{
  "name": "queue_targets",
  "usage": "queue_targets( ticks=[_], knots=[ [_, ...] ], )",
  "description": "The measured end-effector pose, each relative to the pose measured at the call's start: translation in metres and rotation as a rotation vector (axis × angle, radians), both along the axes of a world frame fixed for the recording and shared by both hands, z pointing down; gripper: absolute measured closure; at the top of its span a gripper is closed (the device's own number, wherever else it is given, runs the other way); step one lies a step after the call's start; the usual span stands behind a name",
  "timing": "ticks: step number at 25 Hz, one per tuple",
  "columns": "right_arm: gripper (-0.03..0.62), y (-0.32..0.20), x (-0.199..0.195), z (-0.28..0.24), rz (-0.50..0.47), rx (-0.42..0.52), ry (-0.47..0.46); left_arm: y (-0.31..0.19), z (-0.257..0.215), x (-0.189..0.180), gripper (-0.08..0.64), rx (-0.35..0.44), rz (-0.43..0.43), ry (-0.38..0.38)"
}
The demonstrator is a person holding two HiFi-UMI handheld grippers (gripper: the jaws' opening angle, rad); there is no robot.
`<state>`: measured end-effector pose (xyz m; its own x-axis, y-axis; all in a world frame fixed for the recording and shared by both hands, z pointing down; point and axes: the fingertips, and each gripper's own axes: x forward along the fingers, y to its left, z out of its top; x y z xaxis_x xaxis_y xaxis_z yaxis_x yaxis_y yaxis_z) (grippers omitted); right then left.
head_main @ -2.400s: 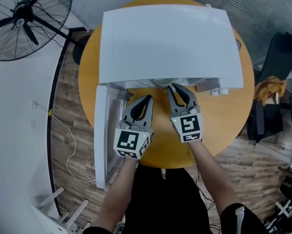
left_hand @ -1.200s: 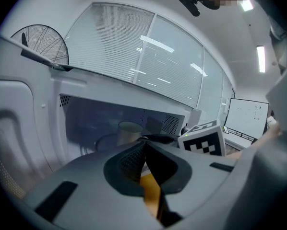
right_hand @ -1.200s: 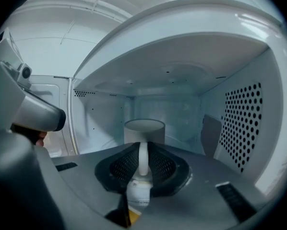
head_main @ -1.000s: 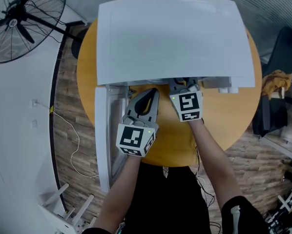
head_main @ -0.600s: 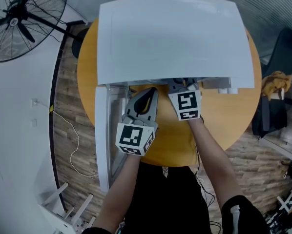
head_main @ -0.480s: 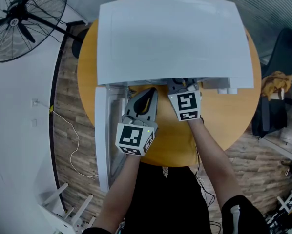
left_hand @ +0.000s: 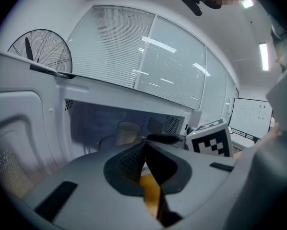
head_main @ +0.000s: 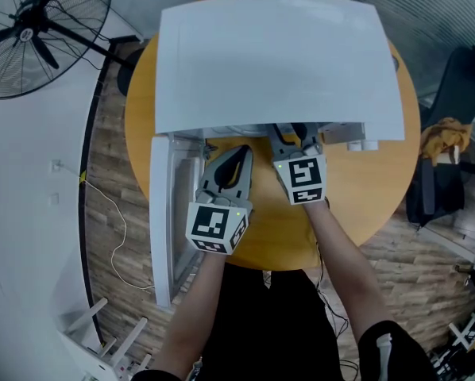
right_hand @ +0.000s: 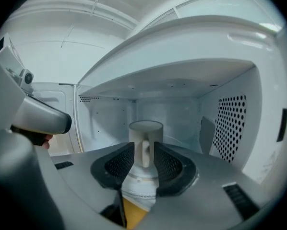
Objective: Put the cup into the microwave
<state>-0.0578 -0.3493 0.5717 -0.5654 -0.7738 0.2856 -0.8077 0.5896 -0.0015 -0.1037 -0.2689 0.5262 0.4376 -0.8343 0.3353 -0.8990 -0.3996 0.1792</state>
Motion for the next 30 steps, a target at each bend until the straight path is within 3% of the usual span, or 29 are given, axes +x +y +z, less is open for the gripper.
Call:
queue_targets(
  ticks=[10,30],
  knots=[
    [0.465,0.045,0.011,-0.021,-0.037,-0.005,-0.037,0.025,-0.008,0.013,0.565,0.010,-0.027,-0.002],
    [0.563,0.140,0.040,-0.061,-0.135,-0.032,-0.057,0.101,-0.042,0.032,0.565,0.051,-0.057,-0.039]
  ],
)
